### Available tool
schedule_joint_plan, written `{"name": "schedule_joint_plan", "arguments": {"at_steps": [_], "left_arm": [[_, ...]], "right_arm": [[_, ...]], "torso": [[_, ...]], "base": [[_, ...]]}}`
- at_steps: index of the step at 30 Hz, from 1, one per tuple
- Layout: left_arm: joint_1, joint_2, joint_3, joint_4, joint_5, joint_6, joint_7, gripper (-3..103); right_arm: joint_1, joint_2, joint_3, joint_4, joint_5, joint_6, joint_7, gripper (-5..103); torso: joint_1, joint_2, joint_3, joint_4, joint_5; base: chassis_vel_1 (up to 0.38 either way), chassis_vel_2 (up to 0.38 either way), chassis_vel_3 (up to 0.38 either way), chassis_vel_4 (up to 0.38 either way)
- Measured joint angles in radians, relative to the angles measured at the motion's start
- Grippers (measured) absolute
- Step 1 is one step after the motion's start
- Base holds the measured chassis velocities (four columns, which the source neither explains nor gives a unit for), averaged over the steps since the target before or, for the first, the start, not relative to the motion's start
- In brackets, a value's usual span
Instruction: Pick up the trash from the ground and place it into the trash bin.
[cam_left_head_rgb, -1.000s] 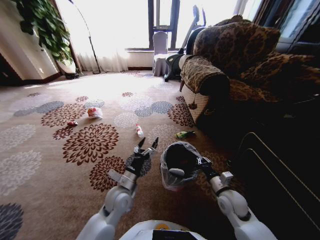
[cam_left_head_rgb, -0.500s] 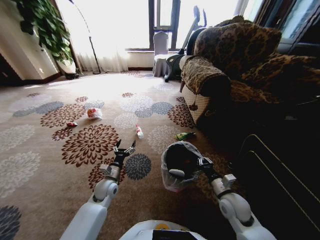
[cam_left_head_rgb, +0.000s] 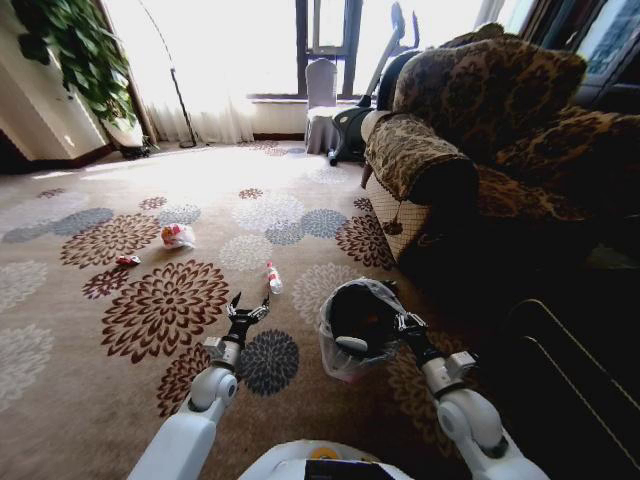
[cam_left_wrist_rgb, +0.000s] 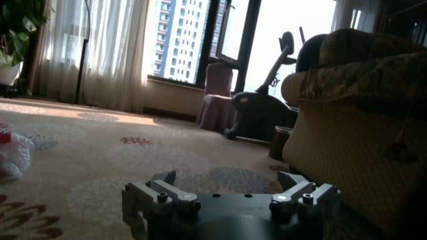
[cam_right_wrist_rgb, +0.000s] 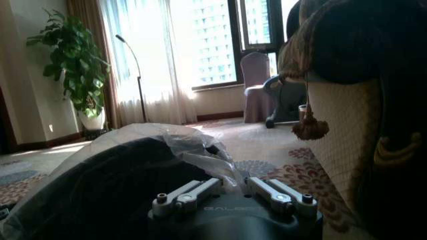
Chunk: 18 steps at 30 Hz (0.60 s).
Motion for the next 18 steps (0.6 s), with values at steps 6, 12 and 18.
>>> {"name": "schedule_joint_plan", "arguments": {"at_steps": [6,12,18], "left_arm": [[-0.008,0.001,0.010,0.027,0.006,0.004,-0.011,100],[-0.024,0.009,0.018,0.055,0.005,0.006,-0.011,100],[-0.055,0.036,0.034,0.091,0.006,0.018,-0.009,100]], "right_arm": [[-0.009,0.007,-0.001,0.013,0.001,0.003,-0.001,0],[-0.018,0.011,0.003,0.026,0.003,0.010,-0.001,0],[-0.027,0.022,0.007,0.033,0.002,0.029,0.000,0]], "torso": [[-0.001,0.000,-0.001,0.0000,-0.0003],[-0.001,0.000,0.000,0.0001,-0.0003],[-0.001,0.000,0.000,0.0001,-0.0003]], "base": [[0.026,-0.056,-0.030,0.053],[-0.070,-0.081,0.085,0.065],[-0.164,-0.156,0.184,0.166]]}}
